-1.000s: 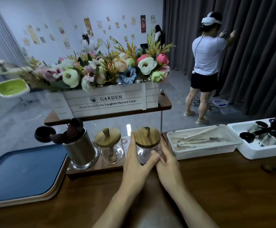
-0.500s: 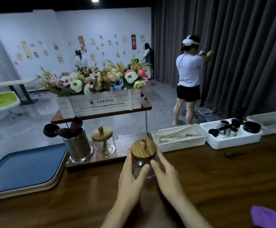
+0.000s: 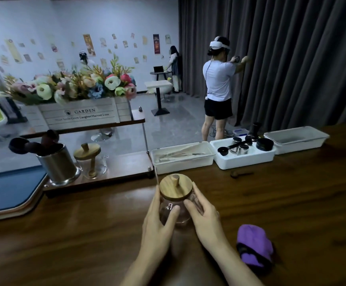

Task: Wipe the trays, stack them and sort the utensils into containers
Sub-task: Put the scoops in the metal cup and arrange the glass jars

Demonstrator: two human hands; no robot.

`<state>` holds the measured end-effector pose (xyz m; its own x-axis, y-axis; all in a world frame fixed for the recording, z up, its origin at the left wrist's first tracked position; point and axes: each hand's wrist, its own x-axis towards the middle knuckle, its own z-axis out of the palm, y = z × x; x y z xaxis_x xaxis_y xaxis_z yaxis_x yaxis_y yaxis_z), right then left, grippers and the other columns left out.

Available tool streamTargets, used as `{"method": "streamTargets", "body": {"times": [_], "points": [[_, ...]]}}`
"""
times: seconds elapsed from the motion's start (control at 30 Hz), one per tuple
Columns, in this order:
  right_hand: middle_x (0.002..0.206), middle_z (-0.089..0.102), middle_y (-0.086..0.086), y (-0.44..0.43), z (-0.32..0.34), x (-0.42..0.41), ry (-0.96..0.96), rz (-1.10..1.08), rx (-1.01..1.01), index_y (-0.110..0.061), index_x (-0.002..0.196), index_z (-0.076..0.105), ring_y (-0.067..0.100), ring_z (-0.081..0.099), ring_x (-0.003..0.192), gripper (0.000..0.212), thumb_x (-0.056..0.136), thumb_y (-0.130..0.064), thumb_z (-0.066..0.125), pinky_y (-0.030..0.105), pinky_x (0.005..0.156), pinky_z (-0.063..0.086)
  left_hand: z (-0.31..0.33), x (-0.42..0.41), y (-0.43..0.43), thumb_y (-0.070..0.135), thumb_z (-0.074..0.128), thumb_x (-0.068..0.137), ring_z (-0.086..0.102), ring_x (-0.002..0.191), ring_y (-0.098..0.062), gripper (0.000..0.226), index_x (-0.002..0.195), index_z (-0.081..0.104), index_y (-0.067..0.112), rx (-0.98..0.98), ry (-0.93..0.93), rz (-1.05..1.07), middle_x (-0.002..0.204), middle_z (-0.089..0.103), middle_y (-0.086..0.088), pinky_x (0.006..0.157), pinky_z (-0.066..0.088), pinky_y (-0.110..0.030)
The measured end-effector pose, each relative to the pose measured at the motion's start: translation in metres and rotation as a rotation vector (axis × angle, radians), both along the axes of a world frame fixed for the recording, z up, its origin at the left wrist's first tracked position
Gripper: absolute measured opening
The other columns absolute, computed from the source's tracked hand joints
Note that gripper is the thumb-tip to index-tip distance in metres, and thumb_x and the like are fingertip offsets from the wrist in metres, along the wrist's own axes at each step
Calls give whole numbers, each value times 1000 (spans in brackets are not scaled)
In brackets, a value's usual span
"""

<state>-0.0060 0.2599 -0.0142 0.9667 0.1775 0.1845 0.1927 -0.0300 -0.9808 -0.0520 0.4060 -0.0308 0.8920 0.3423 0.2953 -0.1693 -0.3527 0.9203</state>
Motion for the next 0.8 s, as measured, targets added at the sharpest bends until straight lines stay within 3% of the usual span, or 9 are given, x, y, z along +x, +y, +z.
{"method": "streamTargets", "body": {"times": [0.13,0.27,0.37,0.43,0.57,0.67,0.8], "points": [[118,65,-34,-48,-1,5,2,35,-22,-28,148,45,-8,58,119,58,96,-14,67,13,98,44,-3,1,-53,56,65,87,43,143,-3,81,158,33,35,-43,-10,19,155,47,16,118,39,-44],[132,63,-20,-87,-1,18,14,72,-30,-23,150,45,-4,56,125,58,97,-12,65,22,107,43,0,5,-99,52,65,87,49,137,0,71,152,35,45,-95,-14,33,145,54,28,113,41,-27],[132,64,-17,-108,0,26,25,95,-14,-22,148,48,-2,57,125,55,97,-9,63,24,109,44,-11,12,-118,53,62,91,47,140,-4,71,156,37,39,-66,8,92,150,53,19,117,41,-44],[130,65,-19,-117,2,29,26,138,-6,-24,146,49,-3,57,123,53,98,-7,62,22,108,44,-15,17,-127,56,60,92,46,141,-5,69,155,36,43,-63,9,134,151,52,17,117,41,-49],[126,68,-19,-126,-5,44,41,168,38,-19,146,49,-1,59,122,52,98,-2,59,15,101,45,-20,29,-140,53,60,93,49,140,-8,66,154,40,39,-67,24,183,150,54,12,116,42,-49],[125,67,-23,-124,-8,55,24,198,64,-27,140,51,0,59,122,51,98,0,59,12,97,44,-19,41,-137,50,62,92,57,133,-8,63,150,49,29,-74,5,218,144,60,10,111,47,-47],[128,67,-17,-122,-9,69,44,201,57,-28,139,52,1,58,124,50,97,-2,61,14,100,44,-19,56,-128,47,65,90,65,120,-6,62,147,54,27,-42,-22,241,134,67,9,102,54,-33]]}}
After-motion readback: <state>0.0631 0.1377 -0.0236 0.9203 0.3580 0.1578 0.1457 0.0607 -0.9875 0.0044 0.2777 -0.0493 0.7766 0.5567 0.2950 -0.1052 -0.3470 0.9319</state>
